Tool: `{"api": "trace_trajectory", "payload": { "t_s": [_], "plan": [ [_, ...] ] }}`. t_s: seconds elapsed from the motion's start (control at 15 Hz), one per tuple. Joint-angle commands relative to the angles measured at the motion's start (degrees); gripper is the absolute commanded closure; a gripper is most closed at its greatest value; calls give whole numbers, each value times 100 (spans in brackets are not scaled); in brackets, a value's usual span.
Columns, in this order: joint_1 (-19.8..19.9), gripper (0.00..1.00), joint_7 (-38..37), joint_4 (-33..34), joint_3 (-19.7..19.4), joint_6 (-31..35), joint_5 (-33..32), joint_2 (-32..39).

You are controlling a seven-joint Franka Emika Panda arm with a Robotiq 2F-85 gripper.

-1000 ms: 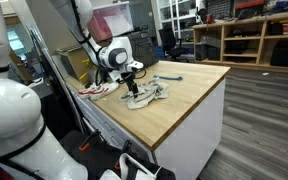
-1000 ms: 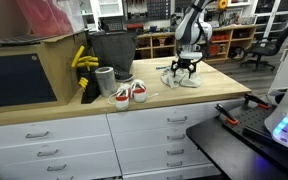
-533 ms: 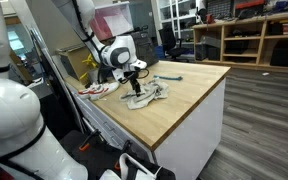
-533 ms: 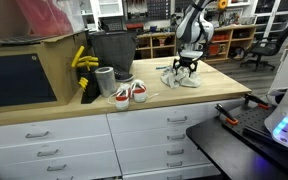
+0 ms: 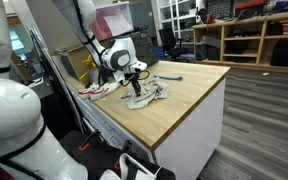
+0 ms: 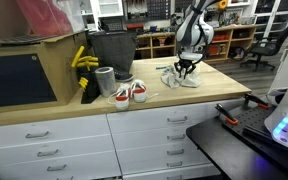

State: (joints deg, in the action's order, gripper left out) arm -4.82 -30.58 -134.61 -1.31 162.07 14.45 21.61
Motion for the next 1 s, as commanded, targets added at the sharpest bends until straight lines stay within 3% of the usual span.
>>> {"api": "trace_trajectory", "payload": {
  "t_s": [0.0, 0.27, 0.93],
  "plan": [
    [-118, 99, 40, -192, -57, 310, 45, -65],
    [-38, 98, 157, -293, 27, 102, 121, -285],
    [-297, 98, 160, -349, 141, -916, -191, -928]
  ]
}}
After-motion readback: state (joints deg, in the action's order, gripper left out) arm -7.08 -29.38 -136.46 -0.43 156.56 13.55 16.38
